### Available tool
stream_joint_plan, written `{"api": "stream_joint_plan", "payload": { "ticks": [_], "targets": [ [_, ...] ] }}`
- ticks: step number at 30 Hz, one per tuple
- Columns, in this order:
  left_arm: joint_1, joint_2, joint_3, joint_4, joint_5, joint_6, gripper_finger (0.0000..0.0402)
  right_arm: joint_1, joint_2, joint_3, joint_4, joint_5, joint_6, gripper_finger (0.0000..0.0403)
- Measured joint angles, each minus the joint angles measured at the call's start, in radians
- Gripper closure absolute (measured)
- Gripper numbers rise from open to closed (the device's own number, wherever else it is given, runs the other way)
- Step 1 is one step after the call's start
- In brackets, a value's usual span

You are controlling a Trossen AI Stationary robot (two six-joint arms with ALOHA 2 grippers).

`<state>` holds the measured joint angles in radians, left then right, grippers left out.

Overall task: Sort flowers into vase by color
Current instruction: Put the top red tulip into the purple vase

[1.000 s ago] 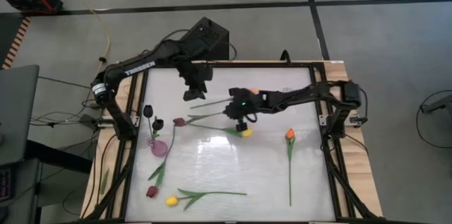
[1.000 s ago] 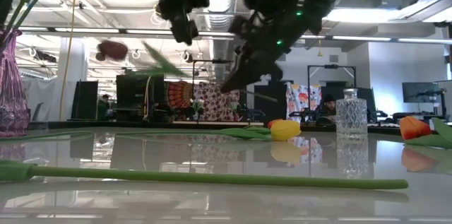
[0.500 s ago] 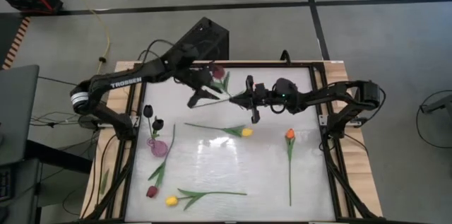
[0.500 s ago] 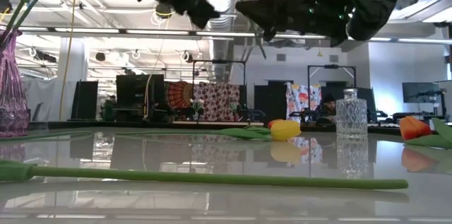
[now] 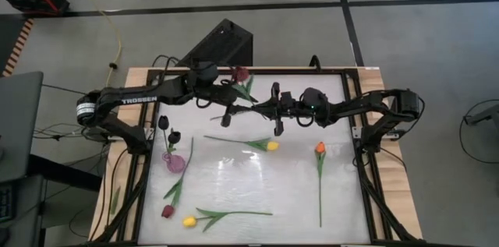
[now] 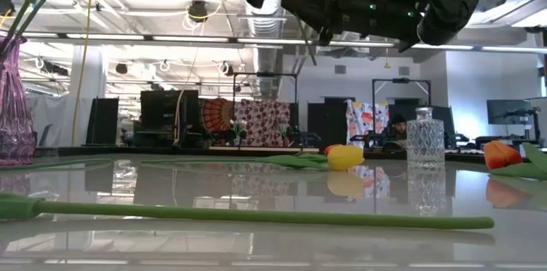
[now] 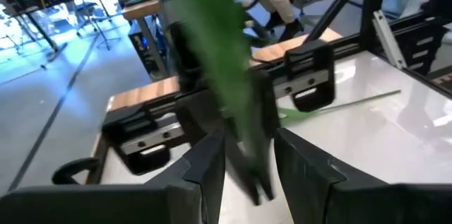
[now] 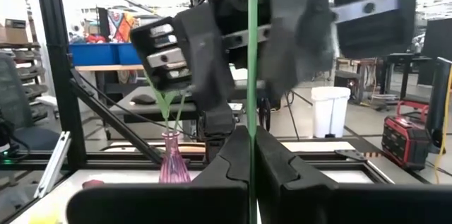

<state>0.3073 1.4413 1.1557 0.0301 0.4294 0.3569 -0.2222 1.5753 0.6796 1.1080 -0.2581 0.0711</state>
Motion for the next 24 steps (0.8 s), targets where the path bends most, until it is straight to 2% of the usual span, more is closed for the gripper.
{"api": "stream_joint_plan", "payload": {
  "ticks": [3, 7, 15, 24],
  "targets": [
    [0.0, -0.017, 0.0, -0.012, 0.0, -0.01, 0.029, 0.0, 0.0, 0.0, 0.001, 0.001, -0.015, 0.0377],
    [0.002, -0.047, 0.0, -0.021, -0.051, -0.038, 0.0302, 0.0, 0.0, 0.0, 0.011, 0.001, -0.017, 0.0376],
    [0.001, -0.053, 0.0, -0.019, -0.06, -0.04, 0.0393, 0.0, 0.0, 0.0, 0.049, 0.001, -0.019, 0.0376],
    [0.0, -0.053, 0.0, -0.015, -0.028, -0.055, 0.04, 0.0, 0.0, 0.0, 0.049, 0.0, -0.019, 0.0376]
  ]
}}
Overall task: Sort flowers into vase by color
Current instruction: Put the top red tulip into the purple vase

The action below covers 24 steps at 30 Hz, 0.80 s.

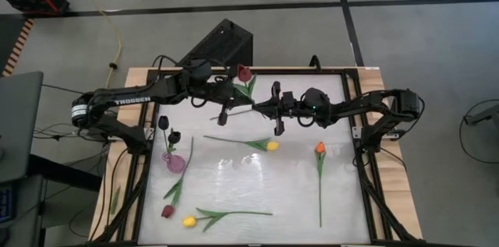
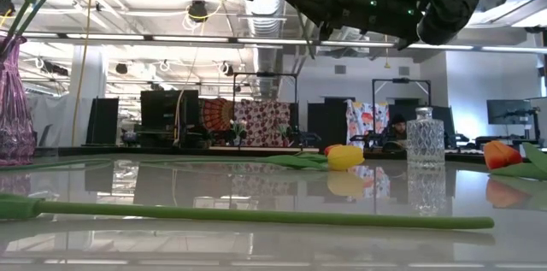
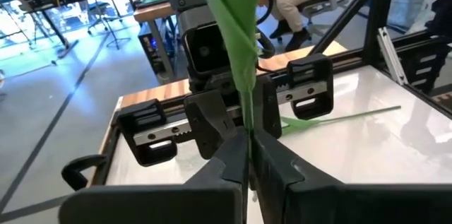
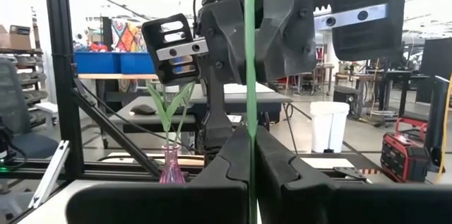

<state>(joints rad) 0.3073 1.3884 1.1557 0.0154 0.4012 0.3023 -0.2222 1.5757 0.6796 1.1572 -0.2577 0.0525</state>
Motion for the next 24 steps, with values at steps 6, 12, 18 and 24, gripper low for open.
{"api": "stream_joint_plan", "payload": {
  "ticks": [6, 12, 18, 24],
  "targets": [
    [-0.014, 0.0, 0.0, -0.001, 0.016, 0.006, 0.0366, 0.001, 0.0, 0.0, -0.002, -0.005, 0.0, 0.0376],
    [-0.016, 0.0, 0.0, 0.008, 0.013, -0.017, 0.0309, 0.0, 0.0, 0.0, -0.007, -0.004, 0.0, 0.0376],
    [-0.016, 0.0, 0.0, 0.06, 0.013, -0.099, 0.0282, 0.0, 0.0, 0.0, -0.007, -0.003, 0.0, 0.0376],
    [-0.016, 0.001, 0.0, 0.06, 0.012, -0.096, 0.0314, 0.0, 0.0, 0.0, -0.005, -0.002, 0.0, 0.0376]
  ]
}}
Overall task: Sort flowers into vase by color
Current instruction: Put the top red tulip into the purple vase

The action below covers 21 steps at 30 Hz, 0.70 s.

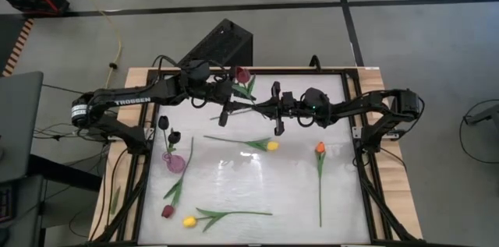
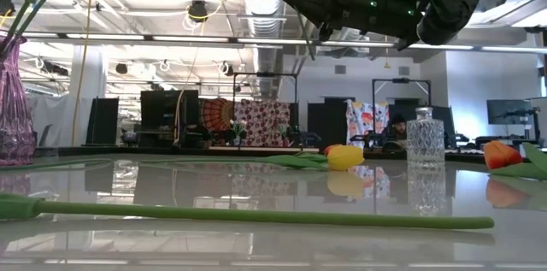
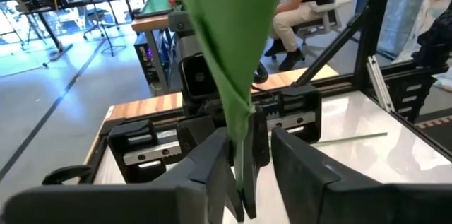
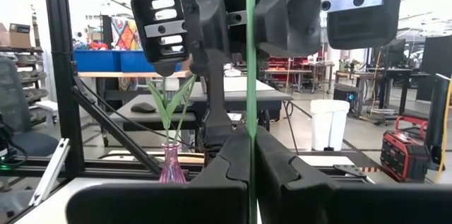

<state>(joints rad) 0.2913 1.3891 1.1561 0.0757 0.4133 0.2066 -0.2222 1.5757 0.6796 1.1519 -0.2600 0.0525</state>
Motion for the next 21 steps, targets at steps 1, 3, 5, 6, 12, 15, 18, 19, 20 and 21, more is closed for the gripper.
{"api": "stream_joint_plan", "payload": {
  "ticks": [1, 3, 5, 6, 12, 15, 18, 19, 20, 21],
  "targets": [
    [0.0, 0.0, 0.0, 0.0, -0.001, 0.001, 0.0327, 0.0, 0.0, 0.0, 0.002, 0.0, 0.0, 0.0376],
    [0.0, 0.0, 0.0, 0.0, -0.01, -0.004, 0.0358, 0.0, 0.0, 0.0, 0.005, -0.007, -0.007, 0.0373],
    [0.0, 0.0, 0.0, -0.001, -0.012, -0.028, 0.0389, 0.0, 0.0, 0.0, 0.005, -0.029, -0.007, 0.0365],
    [0.0, 0.0, 0.0, -0.001, -0.019, -0.035, 0.0393, 0.002, 0.0, 0.0, 0.004, -0.029, -0.007, 0.036],
    [0.0, -0.01, 0.0, -0.02, -0.034, -0.057, 0.04, 0.006, -0.001, 0.0, 0.005, -0.028, -0.001, 0.0323],
    [0.0, -0.027, 0.0, -0.037, -0.036, -0.07, 0.0401, 0.006, -0.006, 0.0, 0.003, -0.055, 0.0, 0.0289],
    [0.002, -0.053, 0.0, -0.053, -0.051, -0.054, 0.0401, 0.006, -0.006, 0.0, 0.01, -0.081, 0.0, 0.0245],
    [0.002, -0.063, 0.0, -0.055, -0.063, -0.053, 0.0401, 0.003, -0.006, 0.0, 0.009, -0.081, 0.0, 0.0229],
    [0.002, -0.078, 0.0, -0.061, -0.076, -0.052, 0.0401, 0.0, -0.006, 0.0, 0.003, -0.081, 0.0, 0.0214],
    [0.003, -0.094, 0.006, -0.082, -0.087, -0.051, 0.0401, -0.004, -0.006, 0.0, -0.011, -0.082, 0.0, 0.0199]
  ]
}}
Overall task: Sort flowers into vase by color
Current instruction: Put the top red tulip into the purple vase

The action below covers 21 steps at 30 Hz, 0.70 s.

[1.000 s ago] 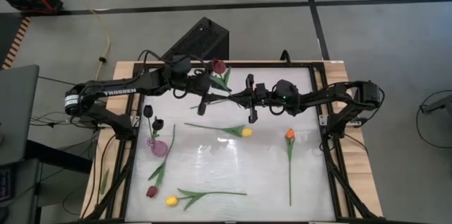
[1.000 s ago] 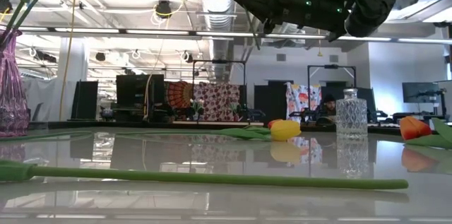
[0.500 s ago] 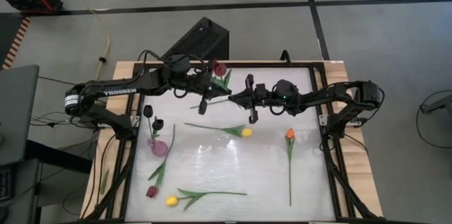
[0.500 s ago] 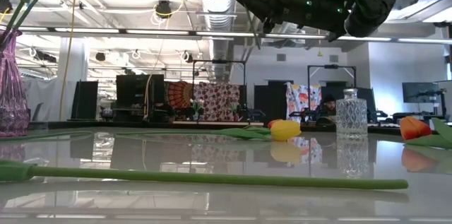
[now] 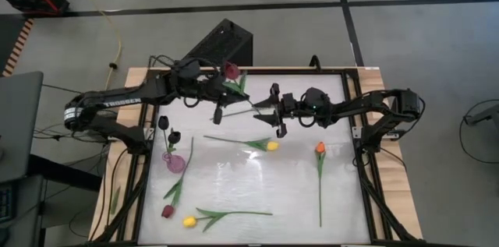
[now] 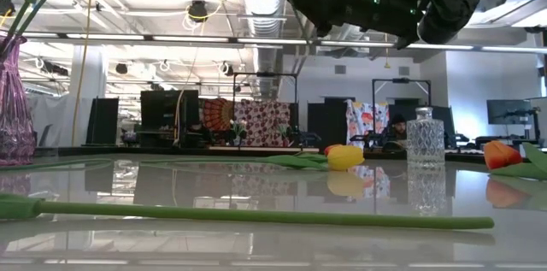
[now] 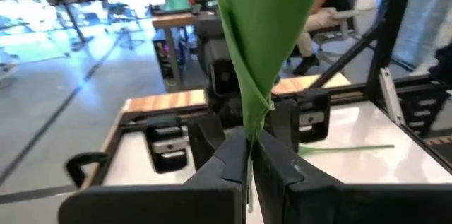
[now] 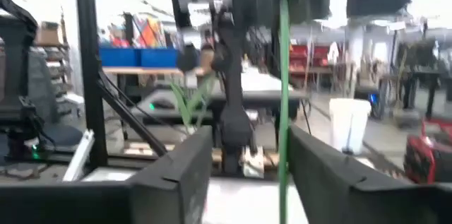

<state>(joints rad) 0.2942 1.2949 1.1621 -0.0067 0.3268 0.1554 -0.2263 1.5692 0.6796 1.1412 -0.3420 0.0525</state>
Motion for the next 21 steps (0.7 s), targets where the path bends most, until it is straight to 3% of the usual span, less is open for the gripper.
{"api": "stream_joint_plan", "payload": {
  "ticks": [4, 9, 16, 21],
  "targets": [
    [-0.001, -0.072, 0.085, -0.173, -0.029, 0.0, 0.0401, -0.008, 0.0, 0.0, -0.108, 0.0, 0.0, 0.0156],
    [-0.025, -0.151, 0.232, -0.444, -0.041, -0.084, 0.0401, 0.002, 0.0, 0.0, -0.265, 0.0, 0.0, 0.0146],
    [-0.117, -0.295, 0.333, -0.684, 0.154, -0.182, 0.0401, 0.08, 0.0, 0.0, -0.399, 0.0, -0.039, 0.0145],
    [-0.228, -0.405, 0.333, -0.734, 0.171, -0.235, 0.0401, 0.135, 0.0, 0.0, -0.39, 0.0, -0.111, 0.0145]
  ]
}}
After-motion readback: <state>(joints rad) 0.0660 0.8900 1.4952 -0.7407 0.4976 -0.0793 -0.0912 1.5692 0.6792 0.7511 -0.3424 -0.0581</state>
